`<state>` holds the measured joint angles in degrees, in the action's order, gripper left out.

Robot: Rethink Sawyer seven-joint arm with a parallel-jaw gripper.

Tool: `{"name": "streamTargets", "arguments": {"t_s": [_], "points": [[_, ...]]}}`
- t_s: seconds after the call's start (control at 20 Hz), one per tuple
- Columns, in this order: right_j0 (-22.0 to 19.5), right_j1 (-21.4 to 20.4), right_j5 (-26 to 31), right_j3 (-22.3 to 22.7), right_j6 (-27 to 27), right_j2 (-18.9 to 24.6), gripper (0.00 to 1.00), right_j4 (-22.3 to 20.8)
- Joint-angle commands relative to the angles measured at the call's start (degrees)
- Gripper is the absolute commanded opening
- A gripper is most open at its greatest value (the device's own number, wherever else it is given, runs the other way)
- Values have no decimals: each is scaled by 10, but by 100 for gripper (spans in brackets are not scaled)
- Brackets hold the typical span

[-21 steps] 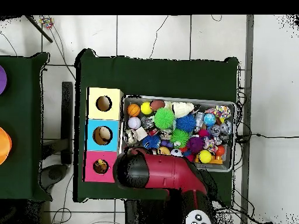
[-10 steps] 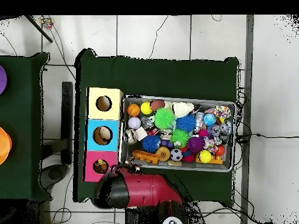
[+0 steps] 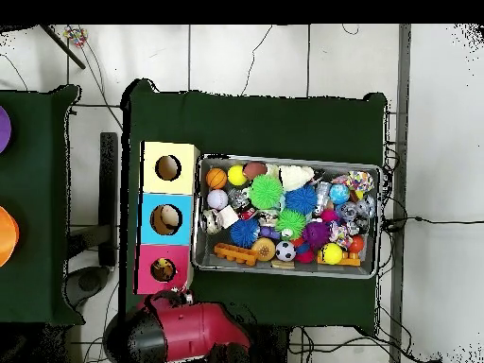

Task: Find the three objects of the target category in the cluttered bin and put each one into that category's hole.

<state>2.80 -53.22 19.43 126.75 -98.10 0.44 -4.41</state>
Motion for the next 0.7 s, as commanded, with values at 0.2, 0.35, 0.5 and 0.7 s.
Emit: {"name": "streamTargets", "arguments": {"t_s": [0.2,0.35,0.5,0.7], "points": [[37,-8,11,29,-142,34,0,74],[48,-20,21,35,-139,33,0,92],[67,-15,4,35,-148,20,0,98],[81,18,-55,24,-158,12,0,107]]}}
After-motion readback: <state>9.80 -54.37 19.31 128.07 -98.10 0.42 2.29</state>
